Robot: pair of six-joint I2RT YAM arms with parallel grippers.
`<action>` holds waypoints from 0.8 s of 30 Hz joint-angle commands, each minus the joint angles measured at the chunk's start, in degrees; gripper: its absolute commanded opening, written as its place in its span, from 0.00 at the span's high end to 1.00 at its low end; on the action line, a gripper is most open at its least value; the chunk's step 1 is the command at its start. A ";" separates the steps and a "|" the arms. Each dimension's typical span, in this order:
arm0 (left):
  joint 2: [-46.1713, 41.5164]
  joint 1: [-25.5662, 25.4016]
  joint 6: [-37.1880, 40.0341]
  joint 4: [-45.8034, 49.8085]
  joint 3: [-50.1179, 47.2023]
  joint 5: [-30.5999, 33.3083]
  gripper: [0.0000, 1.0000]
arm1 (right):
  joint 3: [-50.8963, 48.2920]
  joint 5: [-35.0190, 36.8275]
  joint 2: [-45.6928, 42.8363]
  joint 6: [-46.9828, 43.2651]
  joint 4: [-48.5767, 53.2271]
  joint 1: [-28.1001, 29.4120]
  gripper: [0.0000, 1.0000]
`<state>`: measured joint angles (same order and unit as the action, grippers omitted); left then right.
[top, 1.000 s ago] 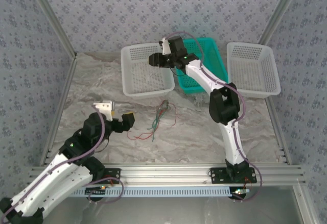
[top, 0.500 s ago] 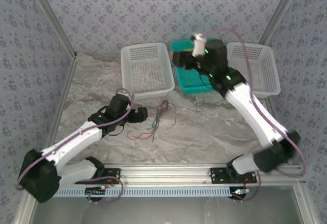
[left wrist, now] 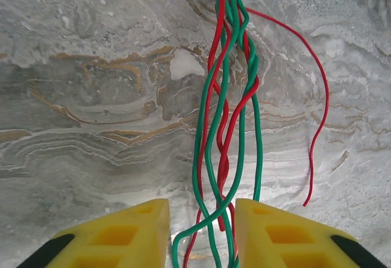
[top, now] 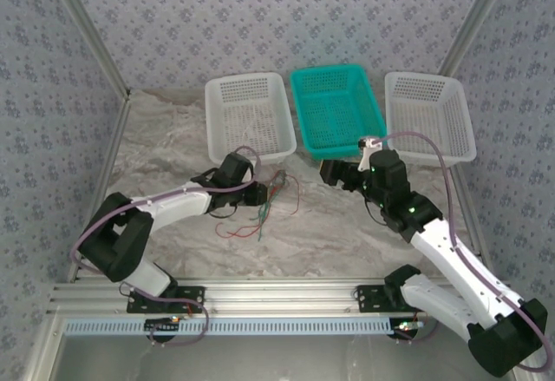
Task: Untangle the cables
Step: Untie the cable from multiple cables.
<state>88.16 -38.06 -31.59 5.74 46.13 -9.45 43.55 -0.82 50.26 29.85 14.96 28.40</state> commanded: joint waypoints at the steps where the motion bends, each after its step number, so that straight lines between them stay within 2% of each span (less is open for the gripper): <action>1: 0.62 -0.65 -0.65 -1.66 1.23 -0.46 0.67 | -0.40 -1.11 1.98 3.64 -3.71 0.49 0.05; 7: -2.13 -0.69 0.07 0.27 -0.83 1.93 0.63 | 2.94 -4.13 11.13 3.00 -4.69 3.34 0.05; 14: 0.51 -0.29 -0.07 -5.02 1.64 4.71 0.64 | 4.91 -2.54 17.02 3.22 -6.13 6.69 0.06; 17: 3.86 0.71 0.35 -9.22 3.69 3.84 0.67 | 5.58 -2.35 17.55 3.20 -5.25 7.23 0.06; 24: 11.78 1.06 2.50 -10.92 9.34 2.31 0.67 | 3.81 0.34 14.31 3.28 -3.34 7.81 0.06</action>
<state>97.73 -37.26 -30.61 -2.94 53.01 -6.24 47.18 -2.70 66.81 32.21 10.63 35.79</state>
